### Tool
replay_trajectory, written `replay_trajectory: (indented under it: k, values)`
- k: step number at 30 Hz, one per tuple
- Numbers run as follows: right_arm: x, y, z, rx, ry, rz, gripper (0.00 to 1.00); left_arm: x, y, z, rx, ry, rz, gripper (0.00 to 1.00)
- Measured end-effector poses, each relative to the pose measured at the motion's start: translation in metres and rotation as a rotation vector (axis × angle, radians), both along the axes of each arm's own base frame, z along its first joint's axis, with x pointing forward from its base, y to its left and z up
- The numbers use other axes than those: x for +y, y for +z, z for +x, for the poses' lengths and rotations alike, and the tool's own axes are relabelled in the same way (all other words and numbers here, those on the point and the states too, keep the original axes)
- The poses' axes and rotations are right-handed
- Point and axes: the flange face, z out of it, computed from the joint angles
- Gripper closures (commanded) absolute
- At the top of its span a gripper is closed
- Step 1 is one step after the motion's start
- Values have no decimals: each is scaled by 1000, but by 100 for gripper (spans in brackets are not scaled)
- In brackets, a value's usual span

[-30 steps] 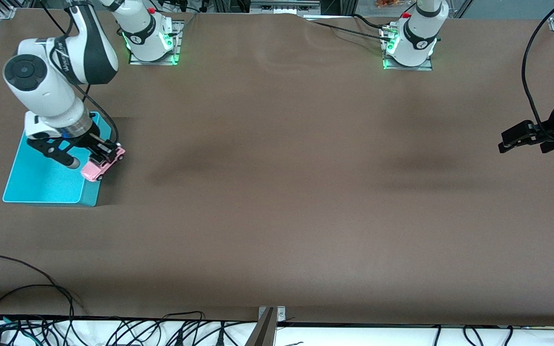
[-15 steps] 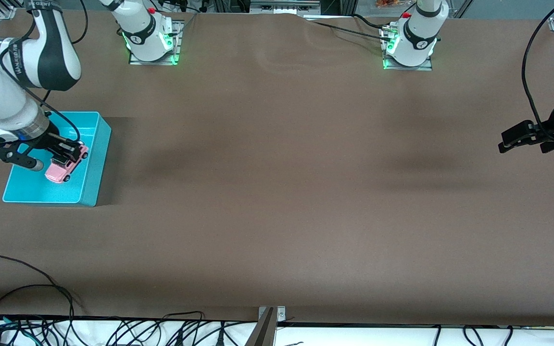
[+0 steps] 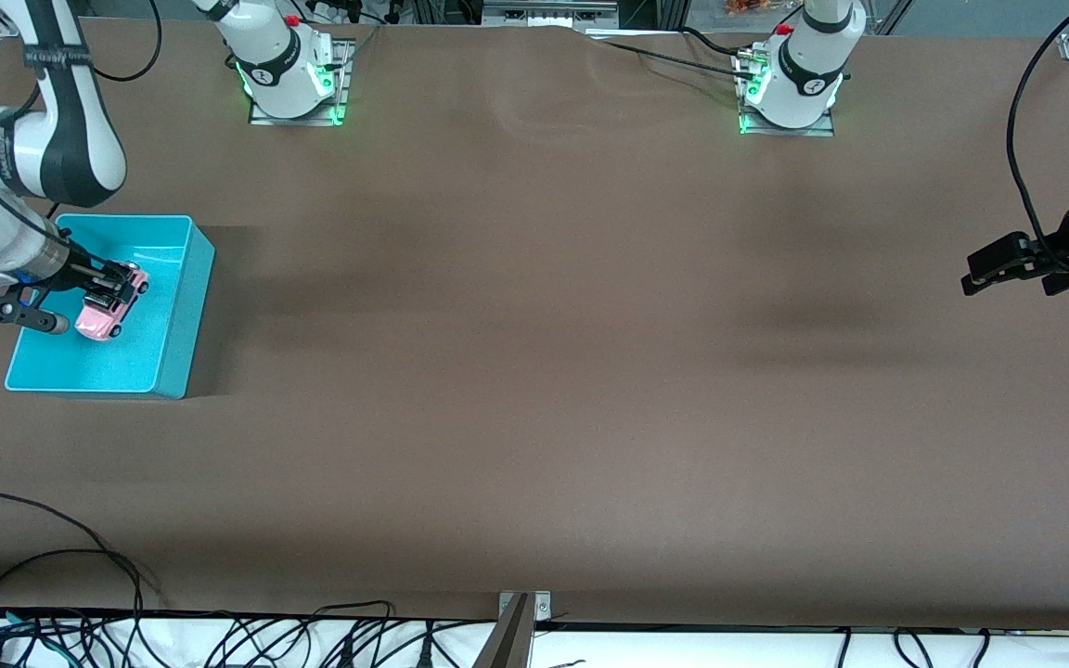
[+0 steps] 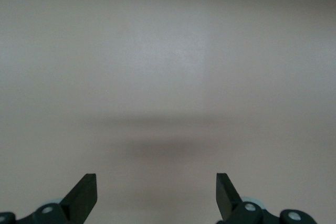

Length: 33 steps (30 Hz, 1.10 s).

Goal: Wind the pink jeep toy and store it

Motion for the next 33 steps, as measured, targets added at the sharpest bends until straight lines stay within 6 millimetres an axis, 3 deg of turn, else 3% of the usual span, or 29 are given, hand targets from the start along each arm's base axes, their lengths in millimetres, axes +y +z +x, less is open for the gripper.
replay_trajectory:
  k: [7, 13, 29, 30, 33]
  values:
    - [-31, -42, -3, 28, 0, -1, 100, 0, 0, 0, 0, 0, 0, 0]
    - [-57, -54, -10, 46, 8, 2, 100, 0, 0, 0, 1, 0, 0, 0]
    - [-66, -107, -26, 70, -2, 15, 100, 0, -1, -1, 11, -1, 0, 0]
    - [-66, -109, -27, 73, -2, 16, 92, 0, -1, -1, 11, -1, 0, 0]
    - [-67, -113, -31, 82, -5, 19, 83, 0, -1, -1, 11, -1, 0, 0]
